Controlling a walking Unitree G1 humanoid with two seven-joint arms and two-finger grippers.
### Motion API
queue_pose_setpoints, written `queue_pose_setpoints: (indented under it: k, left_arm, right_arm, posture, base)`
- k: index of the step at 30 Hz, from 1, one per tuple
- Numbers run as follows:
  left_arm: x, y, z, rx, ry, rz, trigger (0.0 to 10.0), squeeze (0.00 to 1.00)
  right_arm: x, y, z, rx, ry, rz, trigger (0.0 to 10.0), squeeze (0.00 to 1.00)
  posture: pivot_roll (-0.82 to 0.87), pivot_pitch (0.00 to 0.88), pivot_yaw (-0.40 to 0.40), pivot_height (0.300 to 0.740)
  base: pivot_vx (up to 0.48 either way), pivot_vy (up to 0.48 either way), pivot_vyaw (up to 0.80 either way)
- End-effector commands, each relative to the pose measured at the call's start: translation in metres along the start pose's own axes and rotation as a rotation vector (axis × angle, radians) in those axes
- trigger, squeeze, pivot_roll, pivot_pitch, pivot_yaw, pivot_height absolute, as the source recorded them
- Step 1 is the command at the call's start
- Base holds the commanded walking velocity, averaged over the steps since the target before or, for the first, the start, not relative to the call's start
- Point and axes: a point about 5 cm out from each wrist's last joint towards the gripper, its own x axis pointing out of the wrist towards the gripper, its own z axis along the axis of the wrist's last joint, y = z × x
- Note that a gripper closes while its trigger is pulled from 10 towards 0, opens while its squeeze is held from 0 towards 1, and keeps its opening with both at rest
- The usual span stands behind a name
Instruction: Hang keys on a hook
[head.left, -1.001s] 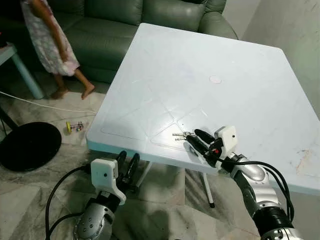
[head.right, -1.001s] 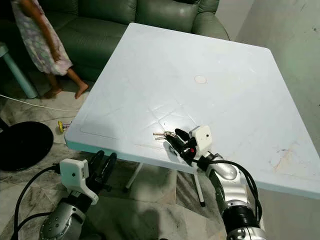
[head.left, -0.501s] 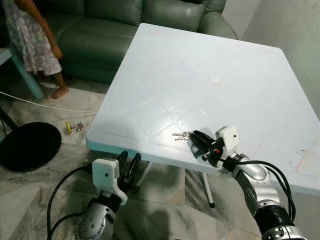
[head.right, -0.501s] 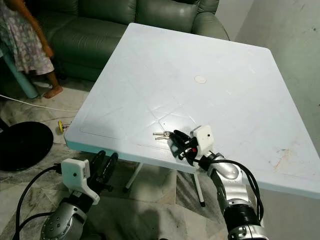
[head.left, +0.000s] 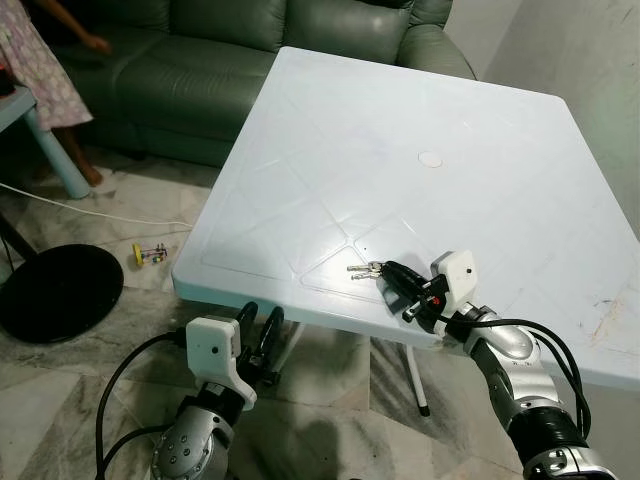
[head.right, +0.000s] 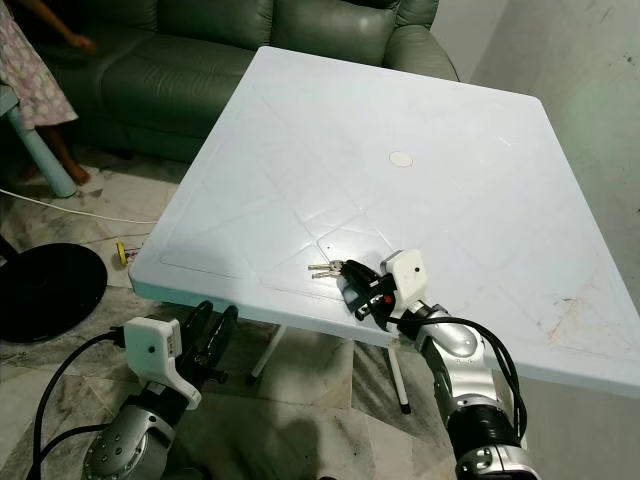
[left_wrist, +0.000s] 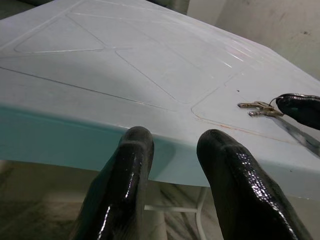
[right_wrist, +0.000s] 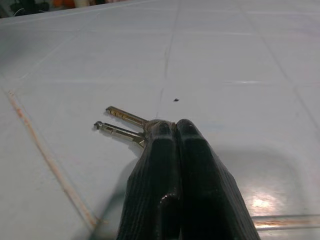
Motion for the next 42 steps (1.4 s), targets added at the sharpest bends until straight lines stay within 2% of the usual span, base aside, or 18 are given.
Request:
queue_pose_setpoints:
  k: [1,4,6,11,20,21,22,23,31,37,42]
  left_arm:
    - [0.000,-0.003,-0.001,0.001,0.006,-0.005,10.0,0.00]
    - [0.002,-0.003,-0.001,0.002,0.002,-0.005,10.0,0.00]
    - [0.004,-0.002,-0.001,0.007,-0.003,-0.006,10.0,0.00]
    - [0.013,-0.001,0.004,0.006,-0.023,-0.002,10.0,0.00]
    - [0.028,0.009,0.014,0.019,-0.059,0.006,10.0,0.00]
    - [0.030,0.012,0.015,0.031,-0.062,0.011,10.0,0.00]
    - [0.032,0.014,0.016,0.039,-0.064,0.014,10.0,0.00]
    - [0.036,0.021,0.019,0.034,-0.072,0.038,10.0,0.00]
    - [0.050,0.046,0.029,0.076,-0.100,0.100,10.0,0.00]
    - [0.058,0.064,0.037,0.037,-0.105,0.153,10.0,0.00]
    - [0.061,0.066,0.044,0.060,-0.129,0.142,10.0,0.00]
  right_arm:
    - [-0.005,-0.009,0.004,-0.001,-0.020,-0.040,0.0,0.00]
    - [-0.003,-0.013,0.013,0.025,-0.089,-0.094,0.0,0.00]
    - [-0.003,-0.014,0.021,0.074,-0.165,-0.133,0.0,0.00]
    - [-0.004,-0.011,0.033,0.150,-0.279,-0.208,0.0,0.00]
    - [-0.013,0.004,0.045,0.191,-0.372,-0.283,0.0,0.00]
    - [-0.013,0.004,0.046,0.182,-0.369,-0.294,1.3,0.00]
    - [-0.014,0.005,0.046,0.177,-0.366,-0.303,1.3,0.00]
    - [-0.014,0.005,0.048,0.159,-0.360,-0.332,10.0,0.00]
    - [-0.024,0.000,0.056,0.113,-0.339,-0.500,10.0,0.00]
    - [-0.030,0.008,0.053,0.069,-0.321,-0.537,10.0,0.00]
    - [-0.039,0.012,0.041,0.003,-0.269,-0.577,10.0,0.00]
  posture:
    - [0.15,0.156,-0.130,0.740]
    - [0.15,0.149,-0.130,0.740]
    - [0.15,0.143,-0.128,0.740]
    - [0.14,0.123,-0.120,0.740]
    - [0.13,0.080,-0.108,0.740]
    - [0.13,0.071,-0.107,0.740]
    - [0.13,0.065,-0.106,0.740]
    - [0.13,0.061,-0.104,0.740]
    - [0.11,0.020,-0.090,0.740]
    - [0.09,0.008,-0.064,0.740]
    - [0.09,0.010,-0.053,0.740]
  base:
    - [0.000,0.000,0.00]
    - [0.000,0.000,0.00]
    - [0.000,0.000,0.00]
    - [0.000,0.000,0.00]
    - [0.000,0.000,0.00]
    - [0.000,0.000,0.00]
    - [0.000,0.000,0.00]
    - [0.000,0.000,0.00]
    - [0.000,0.000,0.00]
    - [0.000,0.000,0.00]
    - [0.000,0.000,0.00]
